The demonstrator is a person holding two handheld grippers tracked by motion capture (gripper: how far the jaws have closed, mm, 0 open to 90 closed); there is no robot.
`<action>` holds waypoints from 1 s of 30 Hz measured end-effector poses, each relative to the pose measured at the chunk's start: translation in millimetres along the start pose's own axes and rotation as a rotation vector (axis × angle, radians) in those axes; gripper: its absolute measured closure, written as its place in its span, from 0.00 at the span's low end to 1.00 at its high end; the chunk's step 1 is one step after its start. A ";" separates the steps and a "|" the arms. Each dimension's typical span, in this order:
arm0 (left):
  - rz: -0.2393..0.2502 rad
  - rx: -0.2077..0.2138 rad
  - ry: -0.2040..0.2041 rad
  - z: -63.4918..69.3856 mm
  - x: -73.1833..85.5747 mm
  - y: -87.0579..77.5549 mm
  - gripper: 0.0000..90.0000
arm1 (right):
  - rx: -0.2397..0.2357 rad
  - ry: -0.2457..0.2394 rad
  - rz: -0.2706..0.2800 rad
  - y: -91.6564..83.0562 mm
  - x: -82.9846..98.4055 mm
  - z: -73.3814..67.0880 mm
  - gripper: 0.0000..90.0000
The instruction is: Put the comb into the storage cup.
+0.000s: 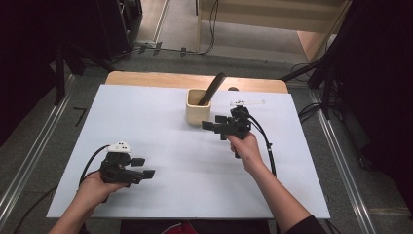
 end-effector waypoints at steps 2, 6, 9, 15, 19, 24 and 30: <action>0.003 0.003 -0.002 -0.2 -0.1 -0.1 0.36 | -0.006 0.001 -0.006 -1.4 3.0 0.1 0.16; 0.002 0.004 -0.007 -1.0 0.0 0.1 0.36 | 0.007 -0.017 -0.014 -2.8 9.4 0.3 0.16; 0.003 0.005 -0.008 -1.0 -0.4 -0.1 0.36 | 0.012 -0.032 -0.026 -3.1 15.4 -1.4 0.16; -0.001 0.000 -0.015 -2.8 0.4 0.8 0.36 | 0.008 -0.036 -0.025 -8.1 23.8 -3.3 0.16; -0.004 0.002 -0.015 -2.9 0.6 1.0 0.36 | 0.040 -0.033 -0.015 -12.3 27.7 -1.6 0.17; 0.002 0.005 -0.019 -2.7 -0.1 0.9 0.36 | 0.040 -0.045 -0.043 -16.8 36.9 -2.3 0.21; -0.003 0.008 -0.014 -2.6 0.0 1.5 0.36 | 0.013 -0.052 -0.058 -23.1 45.2 -7.2 0.21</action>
Point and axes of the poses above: each handheld gripper's, and its own axes: y roughly forward along the jaws, x roughly out of its underside, z roughly to its right, the point moved 8 cm from there along y, roughly forward along the jaws, and after that the axes turned 1 degree about -y, right-handed, at the moved point
